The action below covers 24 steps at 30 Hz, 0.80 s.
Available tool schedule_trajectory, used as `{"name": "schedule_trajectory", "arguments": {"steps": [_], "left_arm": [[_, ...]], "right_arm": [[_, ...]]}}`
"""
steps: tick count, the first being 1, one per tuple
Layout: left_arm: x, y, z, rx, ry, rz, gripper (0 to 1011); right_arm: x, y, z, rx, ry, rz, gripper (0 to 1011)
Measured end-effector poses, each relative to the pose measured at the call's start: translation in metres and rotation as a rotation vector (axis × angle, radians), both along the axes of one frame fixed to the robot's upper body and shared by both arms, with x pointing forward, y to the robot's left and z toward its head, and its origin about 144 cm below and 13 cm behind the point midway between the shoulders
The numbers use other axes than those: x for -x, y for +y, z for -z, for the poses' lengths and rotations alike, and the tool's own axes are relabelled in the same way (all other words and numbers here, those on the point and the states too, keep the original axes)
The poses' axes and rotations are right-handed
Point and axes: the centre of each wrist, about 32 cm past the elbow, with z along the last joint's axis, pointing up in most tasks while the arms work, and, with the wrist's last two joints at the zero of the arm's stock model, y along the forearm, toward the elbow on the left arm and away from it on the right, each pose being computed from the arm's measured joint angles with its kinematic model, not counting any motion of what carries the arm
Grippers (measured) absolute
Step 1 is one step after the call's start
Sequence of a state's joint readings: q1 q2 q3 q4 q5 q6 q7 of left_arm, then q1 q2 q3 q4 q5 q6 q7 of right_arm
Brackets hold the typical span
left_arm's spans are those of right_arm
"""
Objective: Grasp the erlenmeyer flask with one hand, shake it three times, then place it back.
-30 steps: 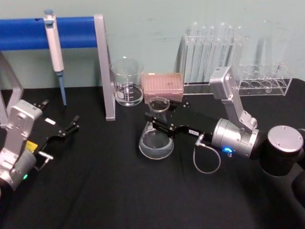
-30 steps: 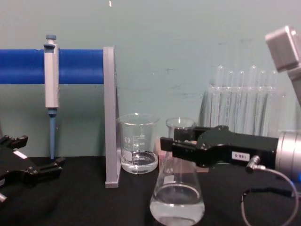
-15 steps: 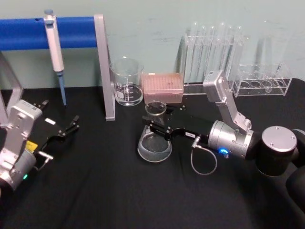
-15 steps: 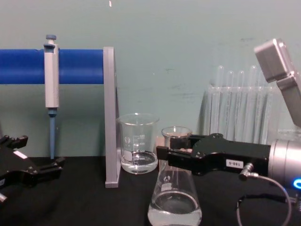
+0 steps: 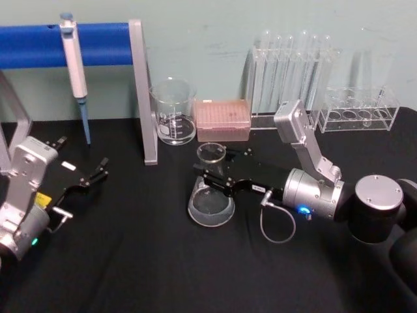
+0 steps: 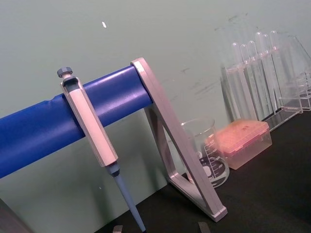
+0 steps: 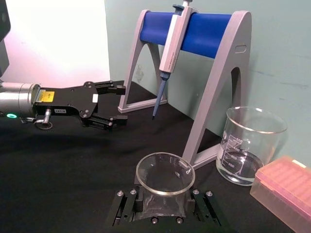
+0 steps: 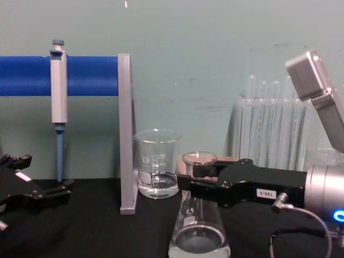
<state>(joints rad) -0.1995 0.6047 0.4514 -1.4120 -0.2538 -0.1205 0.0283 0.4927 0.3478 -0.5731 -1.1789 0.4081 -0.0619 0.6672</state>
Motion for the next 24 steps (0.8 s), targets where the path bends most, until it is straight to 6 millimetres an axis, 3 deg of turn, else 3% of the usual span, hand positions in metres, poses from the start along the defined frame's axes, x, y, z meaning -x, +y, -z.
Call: {"name": "schedule_trajectory", "arguments": {"steps": [24], "left_arm": [[0.0000,0.0000,0.0000,0.000,0.000,0.000,1001]], "right_arm": [[0.0015,0.0011,0.0017,0.013,0.002,0.003,457]]}}
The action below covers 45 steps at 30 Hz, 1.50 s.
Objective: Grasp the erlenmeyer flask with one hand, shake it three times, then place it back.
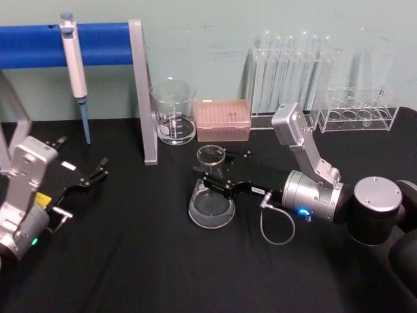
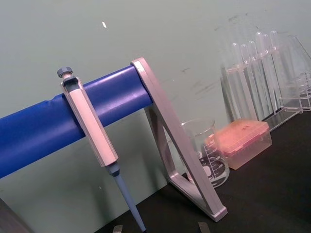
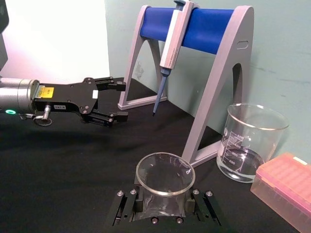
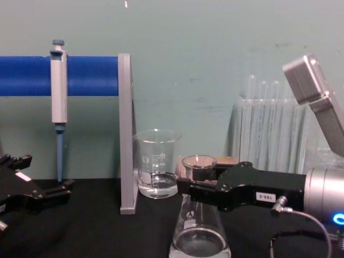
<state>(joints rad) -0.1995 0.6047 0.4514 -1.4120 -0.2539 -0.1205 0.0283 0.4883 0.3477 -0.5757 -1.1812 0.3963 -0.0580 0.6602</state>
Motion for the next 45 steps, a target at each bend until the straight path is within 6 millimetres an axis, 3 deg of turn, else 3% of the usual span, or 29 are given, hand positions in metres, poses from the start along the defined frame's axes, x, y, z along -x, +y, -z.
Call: {"name": "schedule_trajectory", "arguments": {"steps": [11,22,25,31,45], "left_arm": [[0.0000,0.0000,0.0000,0.000,0.000,0.000,1001],[0.0000,0.0000,0.0000,0.000,0.000,0.000,1001],[0.0000,0.0000,0.0000,0.000,0.000,0.000,1001],[0.0000,0.0000,0.0000,0.000,0.000,0.000,1001],[0.0000,0.0000,0.0000,0.000,0.000,0.000,1001]], "right_arm": [[-0.0001,-0.0001,-0.0002,-0.002,0.000,0.000,459],[-0.0002,-0.0002,-0.0004,-0.004,0.000,0.000,772],[-0.0002,-0.0003,-0.0003,-0.004,0.000,0.000,898],[-0.0002,-0.0003,-0.0002,-0.004,0.001,0.000,1003],[0.0033,-0.0067,-0.0012,-0.008,0.005,-0.004,1002]]}}
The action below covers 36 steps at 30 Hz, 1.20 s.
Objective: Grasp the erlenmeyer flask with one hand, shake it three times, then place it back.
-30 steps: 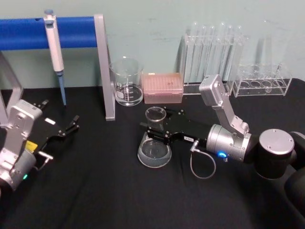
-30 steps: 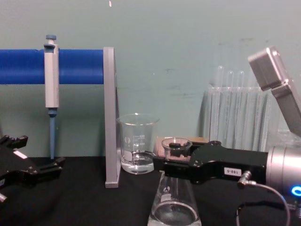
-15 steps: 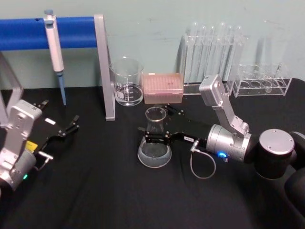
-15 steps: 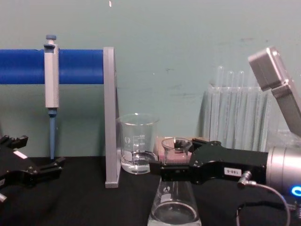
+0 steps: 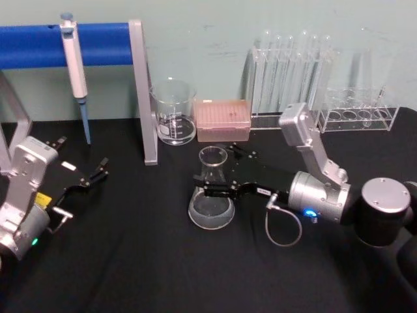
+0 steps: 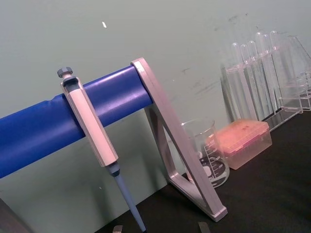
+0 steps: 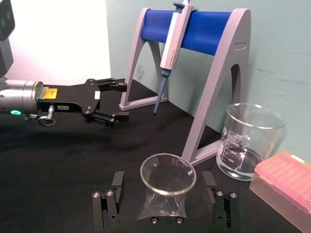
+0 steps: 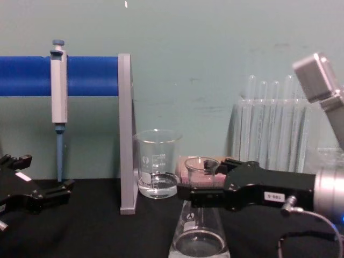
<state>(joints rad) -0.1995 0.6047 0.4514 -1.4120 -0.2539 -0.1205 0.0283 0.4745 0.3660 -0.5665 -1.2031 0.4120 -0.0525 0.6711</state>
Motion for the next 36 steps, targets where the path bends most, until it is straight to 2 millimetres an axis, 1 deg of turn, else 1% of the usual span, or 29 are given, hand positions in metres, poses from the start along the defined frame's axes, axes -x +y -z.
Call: {"name": "schedule_trajectory", "arguments": {"steps": [5,14,23,28,36], "left_arm": [[0.000,0.000,0.000,0.000,0.000,0.000,1001],[0.000,0.000,0.000,0.000,0.000,0.000,1001],[0.000,0.000,0.000,0.000,0.000,0.000,1001],[0.000,0.000,0.000,0.000,0.000,0.000,1001],[0.000,0.000,0.000,0.000,0.000,0.000,1001]], "right_arm": [[0.006,-0.008,-0.003,0.005,-0.005,-0.001,1003],[0.024,-0.030,-0.011,0.011,-0.017,0.000,1002],[0.034,-0.046,-0.021,0.005,-0.036,0.006,1003],[0.035,-0.049,-0.026,-0.023,-0.062,0.041,1002],[0.035,-0.043,-0.032,-0.113,-0.116,0.180,1002]]}}
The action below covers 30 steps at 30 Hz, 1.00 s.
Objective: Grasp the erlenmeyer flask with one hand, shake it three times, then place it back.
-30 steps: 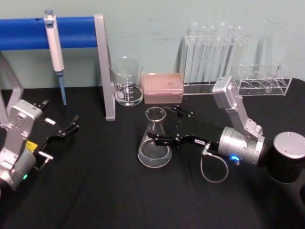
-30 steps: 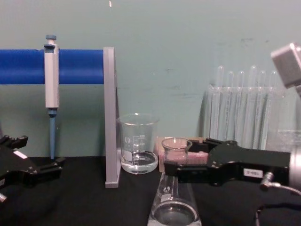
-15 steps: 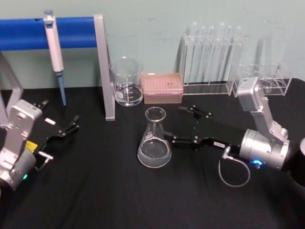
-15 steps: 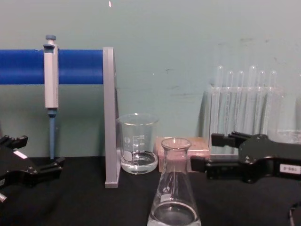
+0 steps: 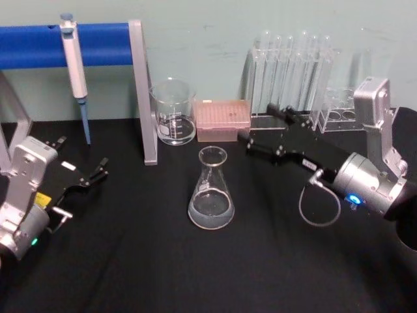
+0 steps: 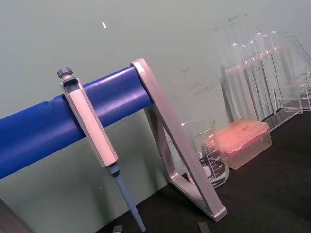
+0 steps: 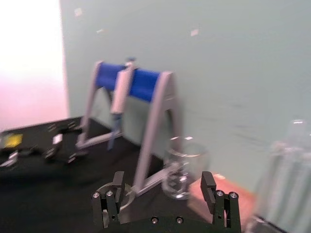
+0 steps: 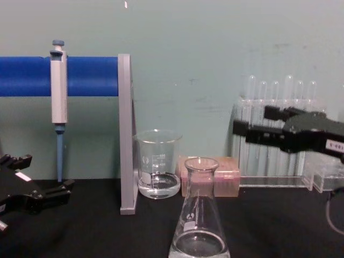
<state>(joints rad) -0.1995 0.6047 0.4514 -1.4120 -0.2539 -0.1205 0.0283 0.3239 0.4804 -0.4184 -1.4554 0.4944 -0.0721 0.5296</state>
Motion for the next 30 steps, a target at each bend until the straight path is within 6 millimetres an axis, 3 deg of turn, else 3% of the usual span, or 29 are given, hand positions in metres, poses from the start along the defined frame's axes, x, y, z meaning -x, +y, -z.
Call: {"name": "schedule_trajectory", "arguments": {"steps": [13,30], "left_arm": [[0.000,0.000,0.000,0.000,0.000,0.000,1001],[0.000,0.000,0.000,0.000,0.000,0.000,1001]], "right_arm": [[-0.004,0.023,0.015,-0.093,-0.008,0.406,1002],[-0.011,0.028,0.055,0.015,0.103,0.491,1002]]}}
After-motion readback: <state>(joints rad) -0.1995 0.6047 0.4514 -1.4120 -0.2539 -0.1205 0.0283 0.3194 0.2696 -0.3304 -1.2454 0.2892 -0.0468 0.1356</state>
